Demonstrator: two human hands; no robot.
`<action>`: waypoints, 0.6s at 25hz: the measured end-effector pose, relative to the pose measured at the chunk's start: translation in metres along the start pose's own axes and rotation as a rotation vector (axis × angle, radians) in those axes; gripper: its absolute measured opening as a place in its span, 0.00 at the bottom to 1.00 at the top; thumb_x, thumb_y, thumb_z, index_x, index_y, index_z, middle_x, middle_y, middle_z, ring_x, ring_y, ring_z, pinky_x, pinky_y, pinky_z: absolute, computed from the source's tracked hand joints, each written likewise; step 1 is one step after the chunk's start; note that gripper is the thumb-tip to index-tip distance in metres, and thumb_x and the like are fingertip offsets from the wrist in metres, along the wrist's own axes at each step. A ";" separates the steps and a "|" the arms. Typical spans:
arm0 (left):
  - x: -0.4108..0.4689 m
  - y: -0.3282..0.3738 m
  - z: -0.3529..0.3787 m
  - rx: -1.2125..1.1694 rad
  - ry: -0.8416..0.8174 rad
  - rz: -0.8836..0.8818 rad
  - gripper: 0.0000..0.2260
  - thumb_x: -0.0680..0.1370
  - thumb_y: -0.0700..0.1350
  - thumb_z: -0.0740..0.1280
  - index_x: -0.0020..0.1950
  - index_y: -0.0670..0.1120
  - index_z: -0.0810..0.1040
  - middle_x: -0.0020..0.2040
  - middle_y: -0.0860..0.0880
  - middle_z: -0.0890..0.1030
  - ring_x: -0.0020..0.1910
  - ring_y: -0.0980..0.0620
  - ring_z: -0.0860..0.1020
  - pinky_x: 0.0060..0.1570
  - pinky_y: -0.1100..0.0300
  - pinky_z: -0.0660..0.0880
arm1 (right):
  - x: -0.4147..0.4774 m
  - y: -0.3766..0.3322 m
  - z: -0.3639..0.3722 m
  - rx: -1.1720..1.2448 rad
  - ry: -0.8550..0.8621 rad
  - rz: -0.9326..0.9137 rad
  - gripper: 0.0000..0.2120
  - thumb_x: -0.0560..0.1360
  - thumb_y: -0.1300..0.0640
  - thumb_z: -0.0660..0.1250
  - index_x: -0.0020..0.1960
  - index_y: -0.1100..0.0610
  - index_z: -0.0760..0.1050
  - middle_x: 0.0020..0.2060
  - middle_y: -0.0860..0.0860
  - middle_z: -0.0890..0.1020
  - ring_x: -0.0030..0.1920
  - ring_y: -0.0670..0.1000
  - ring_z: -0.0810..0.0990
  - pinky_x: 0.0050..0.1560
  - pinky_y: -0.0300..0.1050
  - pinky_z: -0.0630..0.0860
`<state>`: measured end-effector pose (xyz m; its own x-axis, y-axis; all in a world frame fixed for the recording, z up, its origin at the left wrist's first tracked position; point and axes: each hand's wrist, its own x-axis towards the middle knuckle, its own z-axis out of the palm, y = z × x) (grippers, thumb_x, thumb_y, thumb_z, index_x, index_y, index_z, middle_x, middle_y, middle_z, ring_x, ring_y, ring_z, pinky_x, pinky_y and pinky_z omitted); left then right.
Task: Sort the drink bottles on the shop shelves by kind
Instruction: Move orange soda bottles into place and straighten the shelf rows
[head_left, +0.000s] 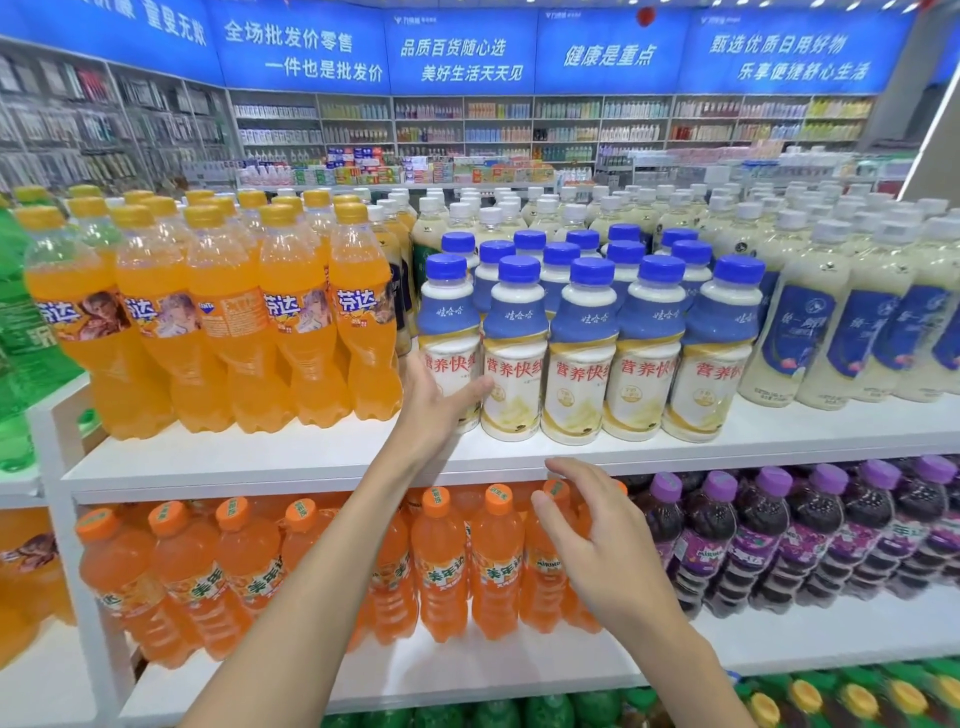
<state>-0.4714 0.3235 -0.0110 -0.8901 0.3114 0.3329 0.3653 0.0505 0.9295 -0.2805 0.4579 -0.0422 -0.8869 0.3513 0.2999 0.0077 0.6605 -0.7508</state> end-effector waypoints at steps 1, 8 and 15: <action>0.001 -0.001 0.000 -0.008 -0.011 0.003 0.27 0.77 0.45 0.76 0.66 0.56 0.62 0.69 0.51 0.73 0.70 0.54 0.75 0.66 0.52 0.78 | 0.001 -0.001 0.001 -0.008 0.003 -0.003 0.18 0.82 0.43 0.63 0.72 0.42 0.71 0.63 0.31 0.72 0.60 0.25 0.66 0.60 0.27 0.62; 0.000 -0.002 -0.004 -0.008 -0.053 -0.014 0.32 0.76 0.51 0.78 0.72 0.50 0.62 0.68 0.54 0.76 0.66 0.60 0.78 0.65 0.50 0.79 | 0.001 -0.001 0.004 -0.033 0.019 -0.014 0.19 0.82 0.44 0.63 0.72 0.44 0.71 0.66 0.34 0.73 0.63 0.32 0.67 0.63 0.35 0.64; -0.022 -0.004 -0.009 0.100 0.002 0.019 0.33 0.76 0.58 0.75 0.76 0.54 0.64 0.72 0.57 0.74 0.71 0.57 0.74 0.72 0.48 0.72 | -0.004 0.006 0.004 -0.064 -0.021 -0.040 0.20 0.83 0.44 0.62 0.73 0.45 0.70 0.68 0.37 0.73 0.70 0.40 0.69 0.66 0.39 0.65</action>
<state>-0.4559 0.3083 -0.0203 -0.8832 0.3115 0.3505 0.4072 0.1387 0.9027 -0.2789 0.4583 -0.0499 -0.8964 0.3107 0.3160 0.0013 0.7150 -0.6992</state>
